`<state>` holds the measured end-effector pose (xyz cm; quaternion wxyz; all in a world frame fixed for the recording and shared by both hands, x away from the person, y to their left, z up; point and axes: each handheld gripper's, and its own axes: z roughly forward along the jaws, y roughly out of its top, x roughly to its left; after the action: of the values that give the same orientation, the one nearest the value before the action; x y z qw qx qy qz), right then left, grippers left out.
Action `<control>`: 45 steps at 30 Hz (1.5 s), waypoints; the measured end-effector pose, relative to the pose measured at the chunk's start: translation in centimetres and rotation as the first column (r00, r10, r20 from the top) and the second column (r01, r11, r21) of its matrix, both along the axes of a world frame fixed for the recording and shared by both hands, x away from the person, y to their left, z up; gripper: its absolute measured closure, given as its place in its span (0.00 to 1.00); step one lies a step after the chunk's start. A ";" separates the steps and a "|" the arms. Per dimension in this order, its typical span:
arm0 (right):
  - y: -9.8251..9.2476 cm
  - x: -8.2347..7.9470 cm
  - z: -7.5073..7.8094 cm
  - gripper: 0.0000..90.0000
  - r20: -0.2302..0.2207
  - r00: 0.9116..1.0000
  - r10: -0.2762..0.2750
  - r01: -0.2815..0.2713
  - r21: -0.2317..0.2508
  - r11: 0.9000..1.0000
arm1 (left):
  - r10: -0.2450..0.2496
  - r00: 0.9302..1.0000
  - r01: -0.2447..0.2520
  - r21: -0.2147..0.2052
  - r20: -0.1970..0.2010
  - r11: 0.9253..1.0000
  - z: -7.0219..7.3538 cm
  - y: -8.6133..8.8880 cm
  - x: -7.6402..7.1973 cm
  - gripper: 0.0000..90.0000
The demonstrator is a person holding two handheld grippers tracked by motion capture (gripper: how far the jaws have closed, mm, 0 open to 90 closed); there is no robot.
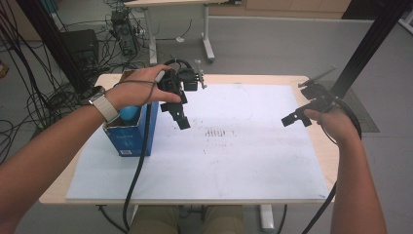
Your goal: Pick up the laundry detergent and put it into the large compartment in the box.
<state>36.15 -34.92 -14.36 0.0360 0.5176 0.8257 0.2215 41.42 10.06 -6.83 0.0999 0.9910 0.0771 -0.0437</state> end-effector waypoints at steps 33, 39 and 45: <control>-0.9 -0.6 -0.1 0.06 0.002 1.000 -0.022 0.022 0.002 1.000 | 0.007 1.000 -0.007 0.012 0.007 1.000 -1.4 -0.4 -0.1 0.07; -1.1 -0.7 -0.2 0.06 0.003 1.000 -0.022 0.022 0.005 1.000 | 0.009 1.000 -0.009 0.015 0.004 1.000 -1.5 -0.4 0.0 0.07; -1.3 -0.9 -0.2 0.06 0.004 1.000 -0.027 0.027 0.007 1.000 | 0.012 1.000 -0.012 0.018 0.003 1.000 -1.5 -0.5 0.0 0.07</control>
<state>35.23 -36.24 -14.60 0.0389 0.5283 0.8178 0.2249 41.43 9.57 -8.29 0.0914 0.9915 0.0833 -0.0410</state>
